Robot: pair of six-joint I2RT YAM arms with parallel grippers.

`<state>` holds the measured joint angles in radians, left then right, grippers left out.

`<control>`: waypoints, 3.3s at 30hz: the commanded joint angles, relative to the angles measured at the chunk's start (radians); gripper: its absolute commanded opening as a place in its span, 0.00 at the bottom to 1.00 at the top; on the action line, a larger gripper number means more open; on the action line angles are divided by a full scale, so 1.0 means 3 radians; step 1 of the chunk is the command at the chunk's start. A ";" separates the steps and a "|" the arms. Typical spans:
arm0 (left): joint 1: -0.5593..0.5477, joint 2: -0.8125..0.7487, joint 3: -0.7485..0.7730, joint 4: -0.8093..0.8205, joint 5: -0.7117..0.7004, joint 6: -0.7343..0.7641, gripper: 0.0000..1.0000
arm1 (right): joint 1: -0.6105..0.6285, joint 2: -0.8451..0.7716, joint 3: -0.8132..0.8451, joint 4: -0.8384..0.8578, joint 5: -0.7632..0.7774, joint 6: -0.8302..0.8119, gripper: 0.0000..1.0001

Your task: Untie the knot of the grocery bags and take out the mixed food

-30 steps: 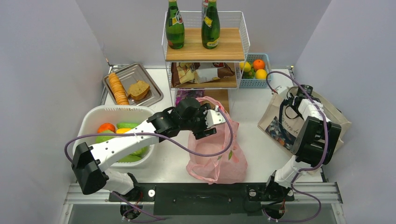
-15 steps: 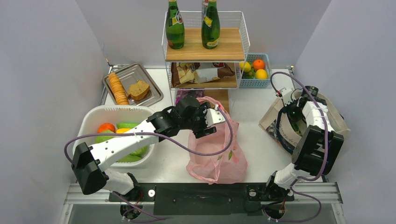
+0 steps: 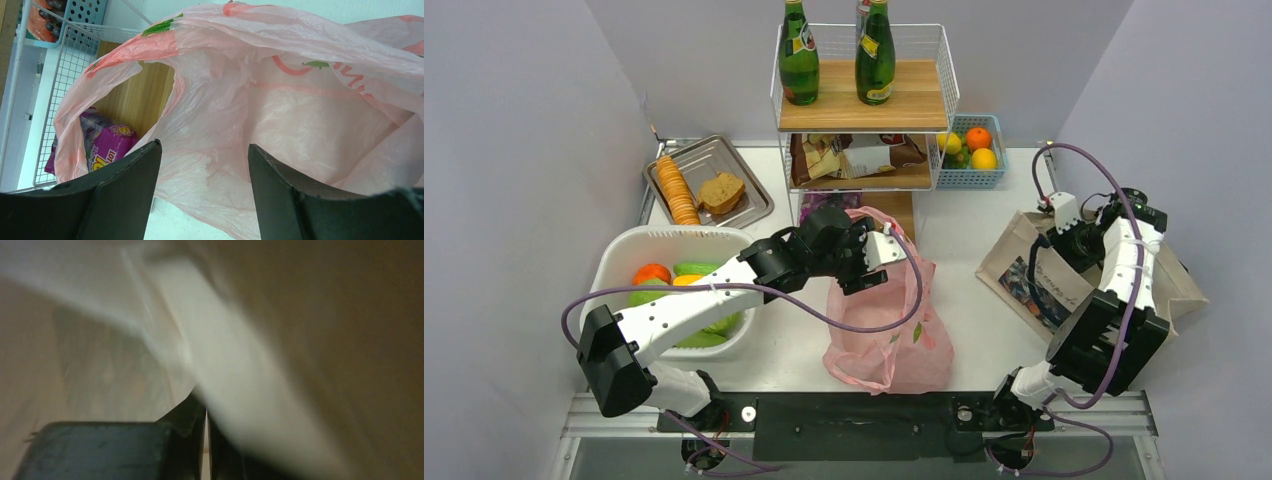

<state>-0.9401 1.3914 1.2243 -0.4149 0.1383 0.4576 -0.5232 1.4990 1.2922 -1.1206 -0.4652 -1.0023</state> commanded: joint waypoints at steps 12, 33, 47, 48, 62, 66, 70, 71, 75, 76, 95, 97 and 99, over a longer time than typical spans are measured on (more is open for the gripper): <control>0.0056 0.0080 0.0310 -0.0011 0.0137 0.0121 0.62 | -0.0048 -0.0349 0.0061 0.0314 -0.0298 0.0290 0.00; 0.0087 0.0397 0.0825 -0.0190 0.0243 0.0265 0.62 | -0.0460 -0.0418 0.0318 -0.0469 -0.0396 -0.0556 0.17; 0.0085 0.0551 0.0921 -0.0195 0.0260 0.0254 0.62 | -0.0143 0.0295 -0.0202 0.0510 0.0130 -0.0522 0.93; 0.0086 0.0562 0.0926 -0.0185 0.0257 0.0259 0.62 | -0.0024 0.0328 -0.0251 0.0586 0.0165 -0.0470 0.93; 0.0120 0.0536 0.0867 -0.0145 0.0164 0.0385 0.62 | 0.0401 0.1023 -0.0539 0.1160 0.0810 -0.0594 0.93; 0.0142 0.0542 0.0868 -0.0135 0.0144 0.0395 0.62 | 0.0441 0.1068 -0.0526 0.1159 0.0819 -0.0460 0.90; 0.0161 0.0532 0.0859 -0.0143 0.0147 0.0437 0.62 | 0.0501 0.1121 -0.0499 0.0929 0.0947 -0.0470 0.79; 0.0169 0.0527 0.0856 -0.0136 0.0144 0.0439 0.62 | 0.0510 0.1115 -0.0516 0.0906 0.0973 -0.0488 0.73; 0.0183 0.0513 0.0846 -0.0107 0.0130 0.0446 0.62 | 0.0519 0.1044 -0.0630 0.0900 0.1082 -0.0473 0.44; 0.0183 0.0504 0.0837 -0.0104 0.0129 0.0447 0.62 | 0.0518 0.1004 -0.0665 0.0939 0.1089 -0.0461 0.33; 0.0193 0.0363 0.0679 0.0096 0.0168 0.0387 0.62 | 0.0138 -0.0023 -0.0177 0.0135 -0.0188 -0.0478 0.00; 0.0194 0.0349 0.0664 0.0145 0.0181 0.0379 0.62 | 0.0053 -0.0086 -0.0119 0.0009 -0.0318 -0.0569 0.00; 0.0194 0.0343 0.0656 0.0184 0.0183 0.0373 0.62 | -0.0014 -0.0133 -0.0054 -0.0117 -0.0387 -0.0640 0.00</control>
<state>-0.8883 1.5429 1.4235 -0.4397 0.1791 0.5835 -0.4931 1.5040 1.2240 -1.0344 -0.4553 -1.1339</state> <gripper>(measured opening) 0.620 0.002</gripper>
